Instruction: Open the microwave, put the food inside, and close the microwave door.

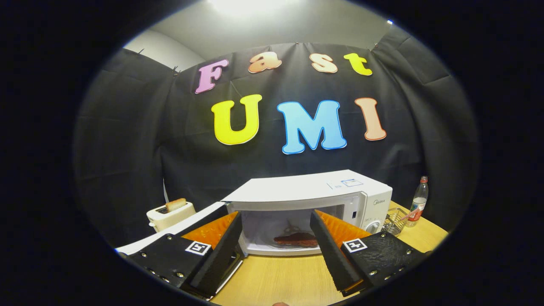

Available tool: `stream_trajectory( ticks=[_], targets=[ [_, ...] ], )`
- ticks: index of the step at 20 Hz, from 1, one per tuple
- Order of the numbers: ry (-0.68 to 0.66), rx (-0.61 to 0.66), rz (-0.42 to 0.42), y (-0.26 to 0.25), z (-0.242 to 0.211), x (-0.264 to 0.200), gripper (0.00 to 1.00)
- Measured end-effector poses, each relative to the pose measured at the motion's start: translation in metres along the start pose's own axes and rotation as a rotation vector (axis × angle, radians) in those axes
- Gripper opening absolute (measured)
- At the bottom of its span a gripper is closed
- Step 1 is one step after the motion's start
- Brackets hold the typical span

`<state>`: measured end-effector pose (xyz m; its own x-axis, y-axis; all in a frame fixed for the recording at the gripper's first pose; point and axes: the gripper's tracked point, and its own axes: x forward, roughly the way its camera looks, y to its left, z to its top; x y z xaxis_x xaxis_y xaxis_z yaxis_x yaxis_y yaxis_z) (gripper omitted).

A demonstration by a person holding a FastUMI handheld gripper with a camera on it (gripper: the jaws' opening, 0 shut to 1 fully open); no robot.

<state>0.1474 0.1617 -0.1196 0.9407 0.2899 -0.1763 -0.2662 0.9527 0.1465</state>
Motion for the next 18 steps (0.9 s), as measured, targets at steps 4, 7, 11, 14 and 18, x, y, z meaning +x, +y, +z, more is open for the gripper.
stream_trajectory(
  ticks=[4,7,11,14,18],
  targets=[
    [0.000,-0.002,0.084,0.048,0.010,-0.037,0.97],
    [-0.003,-0.014,0.163,0.090,0.011,-0.061,0.97],
    [0.015,-0.006,0.280,0.151,0.006,-0.088,0.97],
    [0.046,-0.012,0.366,0.196,-0.009,-0.110,0.97],
    [0.103,-0.031,0.468,0.242,-0.038,-0.136,0.97]
  ],
)
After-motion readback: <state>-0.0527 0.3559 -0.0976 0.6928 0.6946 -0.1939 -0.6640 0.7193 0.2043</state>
